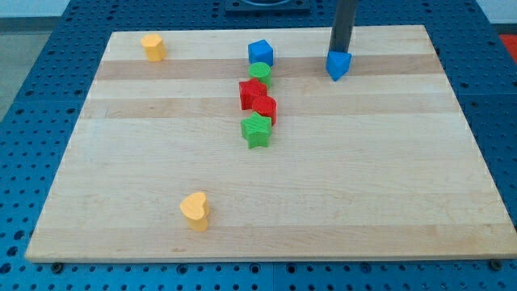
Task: Move red star along with the blue cube to the top centre
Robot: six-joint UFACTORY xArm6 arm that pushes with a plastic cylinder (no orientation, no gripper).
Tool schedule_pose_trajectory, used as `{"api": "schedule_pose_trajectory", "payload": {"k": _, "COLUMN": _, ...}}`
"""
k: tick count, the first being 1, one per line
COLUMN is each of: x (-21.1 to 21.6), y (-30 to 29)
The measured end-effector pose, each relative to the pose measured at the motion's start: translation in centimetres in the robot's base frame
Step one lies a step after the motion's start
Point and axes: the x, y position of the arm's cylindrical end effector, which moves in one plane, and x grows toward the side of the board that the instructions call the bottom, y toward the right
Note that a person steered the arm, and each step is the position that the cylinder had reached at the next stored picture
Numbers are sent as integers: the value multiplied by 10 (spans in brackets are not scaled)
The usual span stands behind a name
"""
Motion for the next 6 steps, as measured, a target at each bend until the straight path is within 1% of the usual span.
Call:
{"api": "schedule_pose_trajectory", "payload": {"k": 1, "x": 42, "y": -45}}
{"api": "schedule_pose_trajectory", "payload": {"k": 2, "x": 82, "y": -45}}
{"api": "schedule_pose_trajectory", "payload": {"k": 3, "x": 121, "y": -105}}
{"api": "schedule_pose_trajectory", "payload": {"k": 4, "x": 116, "y": -159}}
{"api": "schedule_pose_trajectory", "payload": {"k": 5, "x": 111, "y": -152}}
{"api": "schedule_pose_trajectory", "payload": {"k": 6, "x": 91, "y": -201}}
